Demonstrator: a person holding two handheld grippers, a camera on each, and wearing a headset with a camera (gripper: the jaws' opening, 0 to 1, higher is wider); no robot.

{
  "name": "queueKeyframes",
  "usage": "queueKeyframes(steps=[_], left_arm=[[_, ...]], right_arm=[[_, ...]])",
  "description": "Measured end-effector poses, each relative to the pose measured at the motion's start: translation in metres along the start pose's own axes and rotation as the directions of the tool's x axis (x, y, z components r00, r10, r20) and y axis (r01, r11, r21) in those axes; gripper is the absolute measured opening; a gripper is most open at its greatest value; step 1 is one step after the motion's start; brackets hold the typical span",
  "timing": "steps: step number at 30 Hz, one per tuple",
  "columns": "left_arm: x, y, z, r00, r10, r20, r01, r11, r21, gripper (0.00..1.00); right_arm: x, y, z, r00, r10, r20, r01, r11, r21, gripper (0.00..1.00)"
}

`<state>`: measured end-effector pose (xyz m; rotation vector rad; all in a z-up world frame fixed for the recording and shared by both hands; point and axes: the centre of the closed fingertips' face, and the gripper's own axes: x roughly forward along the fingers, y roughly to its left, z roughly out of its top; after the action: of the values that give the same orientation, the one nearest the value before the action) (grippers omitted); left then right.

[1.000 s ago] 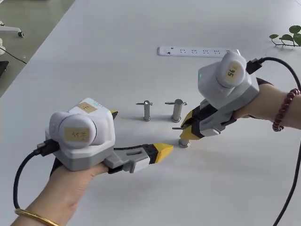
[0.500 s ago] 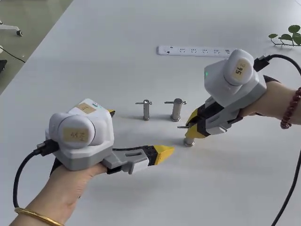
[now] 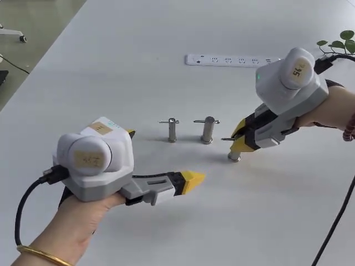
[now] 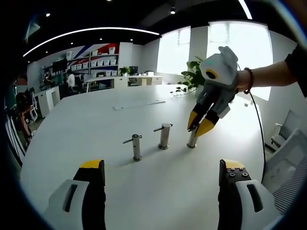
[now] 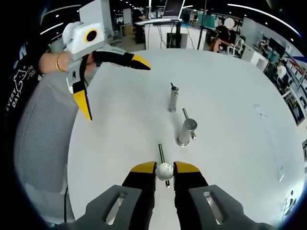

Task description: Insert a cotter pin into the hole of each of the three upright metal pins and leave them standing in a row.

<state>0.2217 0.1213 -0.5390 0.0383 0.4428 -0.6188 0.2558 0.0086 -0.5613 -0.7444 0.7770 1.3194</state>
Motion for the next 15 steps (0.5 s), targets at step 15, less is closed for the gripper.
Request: queueKeyframes(steps=[15], left_arm=[[0.001,-0.003,0.002,0.9998,-0.012,0.014,0.012,1.000,0.000,0.99]], right_arm=[[-0.002,-0.026,-0.010,0.9990,-0.044,-0.007,0.045,0.999,0.028,0.08]])
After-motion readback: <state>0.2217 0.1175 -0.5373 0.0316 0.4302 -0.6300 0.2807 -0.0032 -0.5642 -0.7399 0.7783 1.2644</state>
